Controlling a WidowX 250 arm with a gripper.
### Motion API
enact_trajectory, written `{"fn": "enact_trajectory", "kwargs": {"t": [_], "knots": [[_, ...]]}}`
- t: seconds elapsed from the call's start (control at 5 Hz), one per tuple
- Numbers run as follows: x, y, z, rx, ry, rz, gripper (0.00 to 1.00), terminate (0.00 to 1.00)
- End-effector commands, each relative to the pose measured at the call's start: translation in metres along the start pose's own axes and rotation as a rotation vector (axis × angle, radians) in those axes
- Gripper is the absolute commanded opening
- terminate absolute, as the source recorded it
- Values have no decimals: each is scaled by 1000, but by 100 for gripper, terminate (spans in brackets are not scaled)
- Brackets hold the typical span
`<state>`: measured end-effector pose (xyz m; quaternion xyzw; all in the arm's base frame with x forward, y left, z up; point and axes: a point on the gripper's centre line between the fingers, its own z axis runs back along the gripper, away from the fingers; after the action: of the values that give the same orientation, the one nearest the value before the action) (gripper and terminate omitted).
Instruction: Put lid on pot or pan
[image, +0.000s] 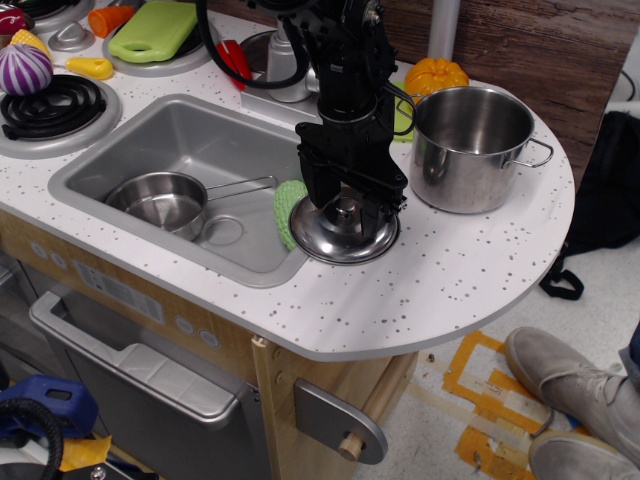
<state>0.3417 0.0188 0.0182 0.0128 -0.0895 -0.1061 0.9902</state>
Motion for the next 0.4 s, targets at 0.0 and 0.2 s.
{"fn": "enact_trajectory", "kwargs": {"t": [0.0,0.2], "knots": [[8,11,6,17,-49,-9,100,0],[10,15,6,10,-49,-15,100,0]]}}
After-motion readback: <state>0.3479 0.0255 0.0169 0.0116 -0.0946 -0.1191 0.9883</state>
